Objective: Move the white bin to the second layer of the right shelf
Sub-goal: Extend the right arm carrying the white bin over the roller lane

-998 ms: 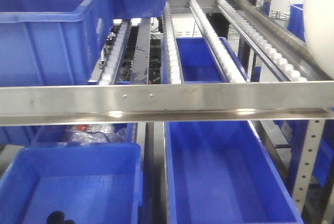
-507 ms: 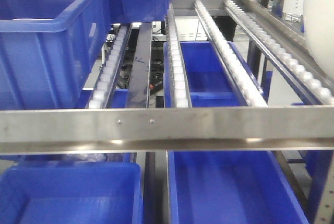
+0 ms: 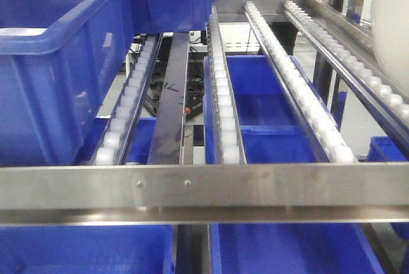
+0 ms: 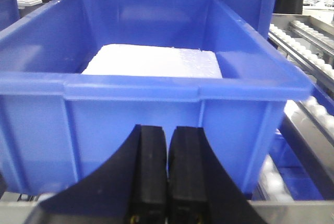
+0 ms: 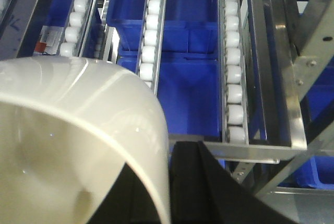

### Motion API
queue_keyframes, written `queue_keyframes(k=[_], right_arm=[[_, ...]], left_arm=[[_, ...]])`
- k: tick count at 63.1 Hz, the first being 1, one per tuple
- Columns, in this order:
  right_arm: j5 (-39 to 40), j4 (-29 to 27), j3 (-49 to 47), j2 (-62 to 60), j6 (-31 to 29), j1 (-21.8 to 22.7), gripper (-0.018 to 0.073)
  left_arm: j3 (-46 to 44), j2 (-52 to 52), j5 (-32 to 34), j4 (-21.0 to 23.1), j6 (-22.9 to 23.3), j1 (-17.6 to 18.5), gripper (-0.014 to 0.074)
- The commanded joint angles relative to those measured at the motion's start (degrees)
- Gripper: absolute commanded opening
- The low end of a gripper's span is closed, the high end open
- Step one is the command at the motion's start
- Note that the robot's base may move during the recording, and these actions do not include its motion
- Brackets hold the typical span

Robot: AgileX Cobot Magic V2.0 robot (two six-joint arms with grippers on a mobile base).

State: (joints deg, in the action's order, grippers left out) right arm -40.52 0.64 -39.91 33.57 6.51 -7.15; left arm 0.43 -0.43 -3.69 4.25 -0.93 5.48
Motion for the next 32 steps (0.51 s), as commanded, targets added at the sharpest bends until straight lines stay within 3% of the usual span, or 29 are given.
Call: queue_keyframes(k=[1, 32], right_arm=[[5.4, 0.3, -1.7, 0.4, 0.1, 0.4, 0.0049], [5.4, 0.3, -1.7, 0.4, 0.1, 0.4, 0.0049]], left_arm=[[2.1, -0.2, 4.8, 0.1, 0.4, 0.3, 0.0085], [2.1, -0.2, 4.8, 0.1, 0.4, 0.3, 0.0085]])
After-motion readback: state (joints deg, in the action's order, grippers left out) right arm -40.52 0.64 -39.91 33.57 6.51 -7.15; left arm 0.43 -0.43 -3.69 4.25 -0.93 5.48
